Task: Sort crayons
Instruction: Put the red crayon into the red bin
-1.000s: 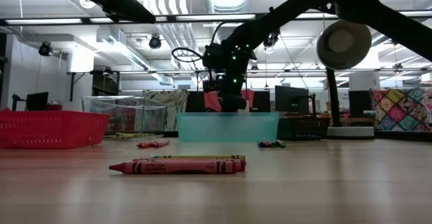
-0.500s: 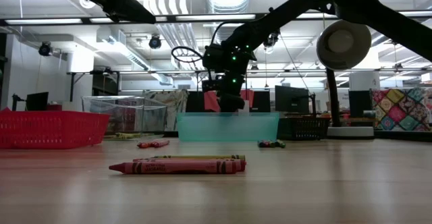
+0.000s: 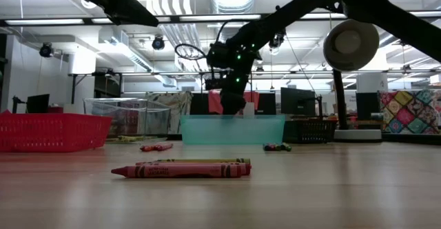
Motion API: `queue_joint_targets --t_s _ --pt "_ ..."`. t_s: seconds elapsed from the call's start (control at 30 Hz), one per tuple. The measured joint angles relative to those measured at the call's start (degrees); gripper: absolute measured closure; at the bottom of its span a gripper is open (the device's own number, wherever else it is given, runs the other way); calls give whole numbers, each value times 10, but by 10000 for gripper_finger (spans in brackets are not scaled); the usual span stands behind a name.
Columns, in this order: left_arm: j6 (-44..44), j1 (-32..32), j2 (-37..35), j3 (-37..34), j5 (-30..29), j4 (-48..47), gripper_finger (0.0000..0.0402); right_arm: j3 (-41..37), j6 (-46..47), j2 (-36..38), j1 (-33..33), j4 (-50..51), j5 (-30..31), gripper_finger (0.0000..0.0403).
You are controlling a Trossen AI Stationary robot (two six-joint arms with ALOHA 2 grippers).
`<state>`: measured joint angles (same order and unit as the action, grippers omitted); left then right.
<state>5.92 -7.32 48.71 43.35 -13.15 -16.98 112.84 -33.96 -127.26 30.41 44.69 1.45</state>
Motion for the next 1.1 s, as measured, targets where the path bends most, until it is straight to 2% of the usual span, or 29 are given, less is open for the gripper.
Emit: queue_joint_targets --t_s 0.3,0.53,0.77,0.9,1.1 --pt "-28 0 0 0 2 -4 353 1 132 81 -15 84 -7 312" --pt "-63 0 0 0 2 -3 353 -15 182 170 -58 157 -34 333" --pt "-131 0 20 0 18 -2 353 -94 234 279 -124 159 -34 339" --pt "-157 0 57 0 51 -1 353 -151 283 334 -166 158 -34 338" --pt "-220 1 115 0 51 6 353 -240 344 399 -227 117 -30 337"
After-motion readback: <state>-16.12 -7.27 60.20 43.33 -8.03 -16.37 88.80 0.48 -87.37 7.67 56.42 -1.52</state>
